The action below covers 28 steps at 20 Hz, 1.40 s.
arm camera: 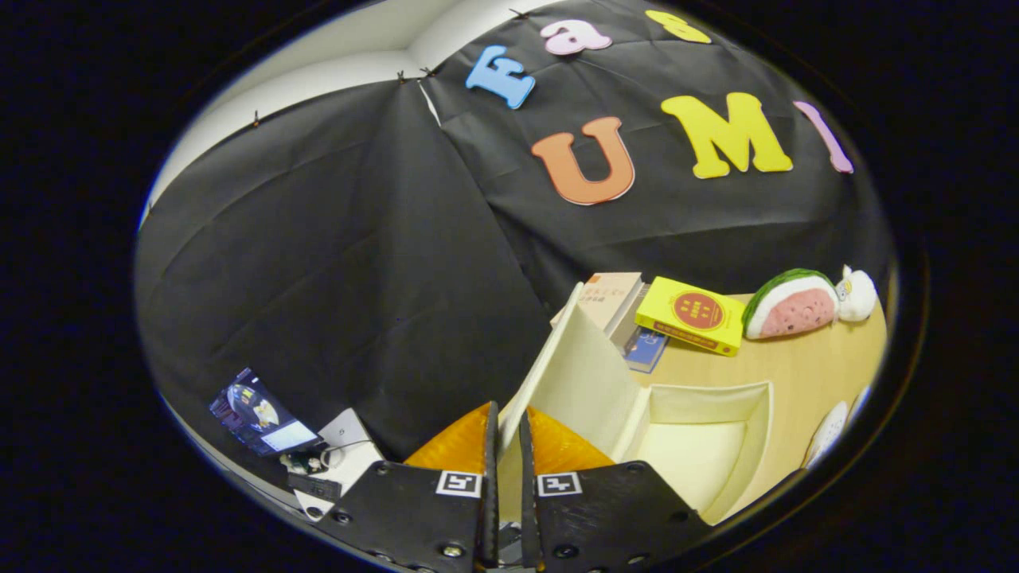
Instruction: Open the storage box then place both shoes into the box .Put the left shoe in first, then the right shoe, with the right side of both shoes facing outward in a uniform manner.
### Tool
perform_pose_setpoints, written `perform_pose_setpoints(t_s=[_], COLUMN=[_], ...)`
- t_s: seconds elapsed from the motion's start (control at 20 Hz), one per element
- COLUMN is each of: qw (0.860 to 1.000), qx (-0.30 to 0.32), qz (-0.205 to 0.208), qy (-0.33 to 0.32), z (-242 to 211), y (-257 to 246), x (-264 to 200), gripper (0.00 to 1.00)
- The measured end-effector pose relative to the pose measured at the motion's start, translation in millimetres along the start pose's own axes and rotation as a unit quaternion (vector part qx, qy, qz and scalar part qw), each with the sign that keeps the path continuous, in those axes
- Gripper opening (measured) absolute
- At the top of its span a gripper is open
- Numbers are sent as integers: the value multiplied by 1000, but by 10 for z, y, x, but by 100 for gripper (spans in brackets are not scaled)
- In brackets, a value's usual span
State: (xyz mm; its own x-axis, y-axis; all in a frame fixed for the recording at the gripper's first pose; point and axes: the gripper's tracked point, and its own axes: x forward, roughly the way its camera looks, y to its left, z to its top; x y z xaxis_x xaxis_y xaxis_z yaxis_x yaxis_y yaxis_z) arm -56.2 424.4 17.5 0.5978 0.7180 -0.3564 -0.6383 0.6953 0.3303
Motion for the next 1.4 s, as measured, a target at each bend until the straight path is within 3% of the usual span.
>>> perform_pose_setpoints(t_s=[0.1,0.3,0.4,0.75,1.05,1.4], qw=[1000,998,997,993,984,970], qx=[-28,-68,-73,-82,-90,-72], qz=[2,3,-3,-54,-114,-196], qy=[3,-14,-21,-61,-99,-128], z=[-26,19,38,232,374,368], y=[125,230,209,-216,-960,-2135], x=[106,141,141,-86,-617,-1575], gripper=[20,71,73,94,94,94])
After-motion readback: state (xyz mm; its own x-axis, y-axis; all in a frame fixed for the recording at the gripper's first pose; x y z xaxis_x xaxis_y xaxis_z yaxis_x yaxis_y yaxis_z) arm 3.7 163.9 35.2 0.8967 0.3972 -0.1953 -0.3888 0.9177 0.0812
